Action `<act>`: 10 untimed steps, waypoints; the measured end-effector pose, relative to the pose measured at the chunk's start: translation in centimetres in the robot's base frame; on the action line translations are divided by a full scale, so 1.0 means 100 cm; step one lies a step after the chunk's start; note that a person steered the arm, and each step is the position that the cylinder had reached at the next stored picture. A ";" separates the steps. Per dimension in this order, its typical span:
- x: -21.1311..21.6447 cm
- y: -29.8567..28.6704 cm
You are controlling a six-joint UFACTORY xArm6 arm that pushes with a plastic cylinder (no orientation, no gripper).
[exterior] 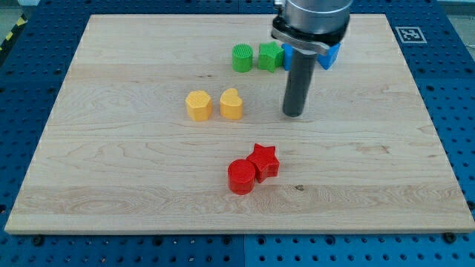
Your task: Move the green circle closer to the red star
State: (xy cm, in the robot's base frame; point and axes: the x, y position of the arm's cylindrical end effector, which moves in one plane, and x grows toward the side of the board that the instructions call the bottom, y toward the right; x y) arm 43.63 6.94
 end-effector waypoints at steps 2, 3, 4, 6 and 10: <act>-0.057 -0.135; -0.116 -0.178; -0.177 -0.160; -0.163 -0.076; -0.080 -0.059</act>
State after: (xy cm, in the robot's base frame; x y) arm 35.66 1.04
